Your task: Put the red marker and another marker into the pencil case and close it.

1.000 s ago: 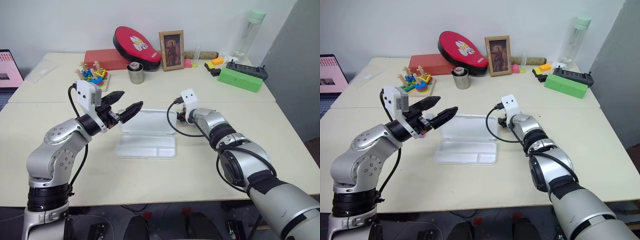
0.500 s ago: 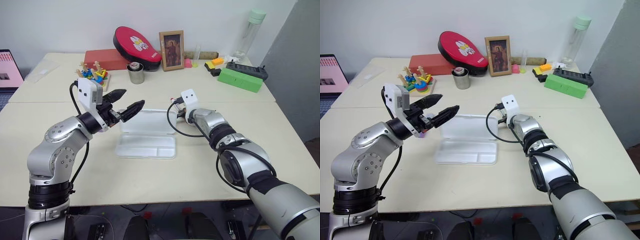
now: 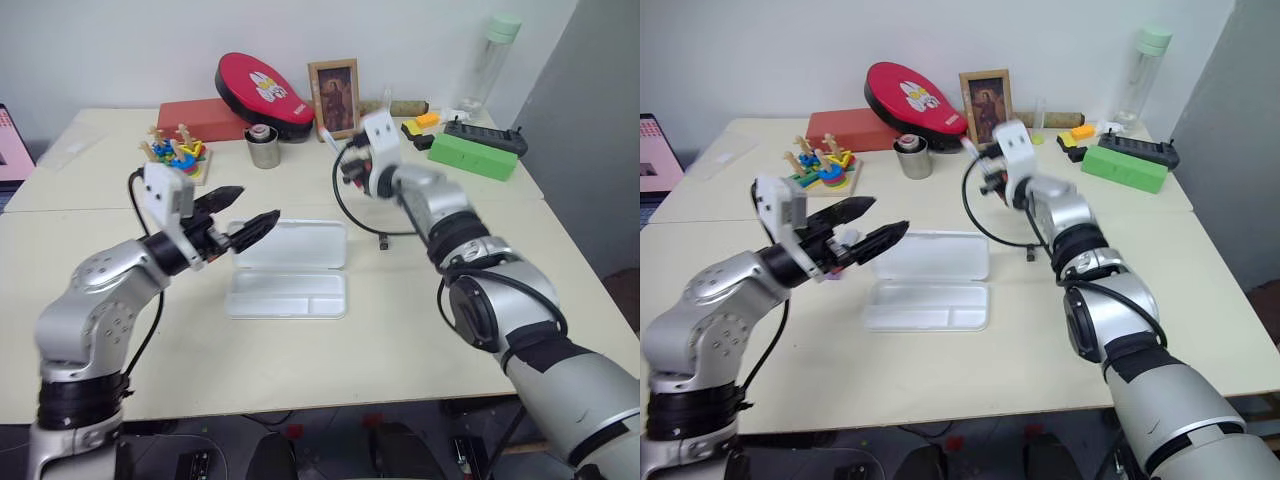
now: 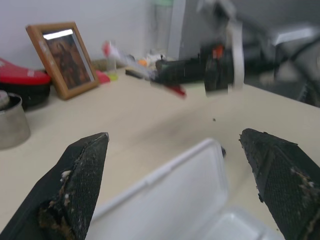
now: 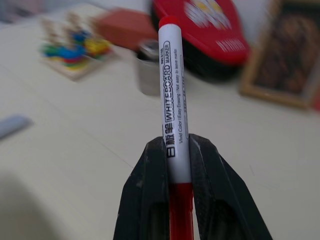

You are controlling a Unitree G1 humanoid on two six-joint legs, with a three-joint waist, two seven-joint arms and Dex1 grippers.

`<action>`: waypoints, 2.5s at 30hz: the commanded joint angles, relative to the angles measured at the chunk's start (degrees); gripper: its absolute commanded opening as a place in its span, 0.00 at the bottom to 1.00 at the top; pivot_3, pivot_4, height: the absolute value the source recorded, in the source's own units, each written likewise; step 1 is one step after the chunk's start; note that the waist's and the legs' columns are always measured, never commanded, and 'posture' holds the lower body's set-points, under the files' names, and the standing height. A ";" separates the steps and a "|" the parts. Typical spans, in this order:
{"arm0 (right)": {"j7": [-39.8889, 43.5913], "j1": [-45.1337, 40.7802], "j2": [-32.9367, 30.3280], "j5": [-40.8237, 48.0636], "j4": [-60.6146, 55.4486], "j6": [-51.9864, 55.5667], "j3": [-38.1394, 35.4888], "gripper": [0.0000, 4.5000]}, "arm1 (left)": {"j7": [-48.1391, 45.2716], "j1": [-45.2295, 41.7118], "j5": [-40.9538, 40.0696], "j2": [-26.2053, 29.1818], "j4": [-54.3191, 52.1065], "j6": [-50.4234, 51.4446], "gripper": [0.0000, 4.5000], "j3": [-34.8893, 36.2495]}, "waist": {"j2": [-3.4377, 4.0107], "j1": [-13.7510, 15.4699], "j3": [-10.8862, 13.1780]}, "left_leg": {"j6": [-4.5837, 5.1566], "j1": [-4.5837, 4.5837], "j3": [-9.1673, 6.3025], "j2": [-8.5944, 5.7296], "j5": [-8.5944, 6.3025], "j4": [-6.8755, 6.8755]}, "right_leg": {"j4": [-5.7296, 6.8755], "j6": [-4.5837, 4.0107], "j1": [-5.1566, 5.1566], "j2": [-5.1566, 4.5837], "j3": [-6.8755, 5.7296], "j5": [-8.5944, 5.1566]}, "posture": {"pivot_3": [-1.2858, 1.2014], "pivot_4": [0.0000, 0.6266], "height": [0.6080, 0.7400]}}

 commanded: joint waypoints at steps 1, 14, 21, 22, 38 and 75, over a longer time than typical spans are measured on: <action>11.80 5.70 -1.60 2.23 -19.56 6.46 6.52 0.06 | -3.53 7.41 -0.43 2.54 -3.94 -1.23 1.00 5.28 | -0.02 0.17 -0.01 | -0.01 0.02 0.00 -0.01 -0.01 0.01 | 0.03 -0.01 0.01 -0.02 -0.01 0.00 | 0.52 0.24 1.00; 11.85 19.73 0.27 -7.28 -33.14 12.20 28.23 0.06 | -6.25 23.62 0.31 2.85 -6.24 -3.72 1.00 13.79 | 0.07 0.97 0.05 | -0.02 0.09 0.00 0.02 0.04 0.29 | 0.05 0.05 -0.20 -0.01 0.01 -0.02 | 0.52 0.24 1.00; 9.27 18.32 2.88 -9.84 -22.95 7.01 28.48 0.06 | -5.43 23.11 0.07 2.88 -6.56 -3.62 1.00 13.36 | -0.02 1.75 0.00 | -0.02 0.06 0.01 0.02 0.04 0.25 | 0.04 0.02 -0.20 0.00 -0.01 -0.02 | 0.52 0.24 1.00; 9.13 18.29 3.09 -10.06 -22.05 6.57 28.30 0.06 | -5.26 22.85 0.03 2.88 -6.57 -3.57 1.00 13.19 | -0.02 1.75 0.00 | -0.02 0.04 0.01 0.02 0.03 0.22 | 0.04 0.01 -0.19 -0.01 -0.01 -0.02 | 0.52 0.24 1.00; 15.33 19.03 1.61 -3.54 -36.94 14.63 23.04 0.80 | 1.97 15.57 0.62 1.23 -2.07 -1.45 1.00 11.50 | -0.03 1.76 -0.01 | -0.01 0.02 0.00 0.03 0.03 0.18 | 0.10 0.01 -0.07 0.01 -0.01 -0.02 | 0.52 0.24 1.00; 5.74 17.30 -3.17 14.26 -52.52 29.09 8.69 1.00 | 9.99 -17.42 24.89 -3.38 45.43 -4.41 0.66 -8.77 | -0.35 2.17 -0.21 | -0.01 0.00 -0.03 0.01 0.04 0.20 | 0.18 0.00 -0.05 0.03 -0.04 -0.01 | 0.52 0.24 1.00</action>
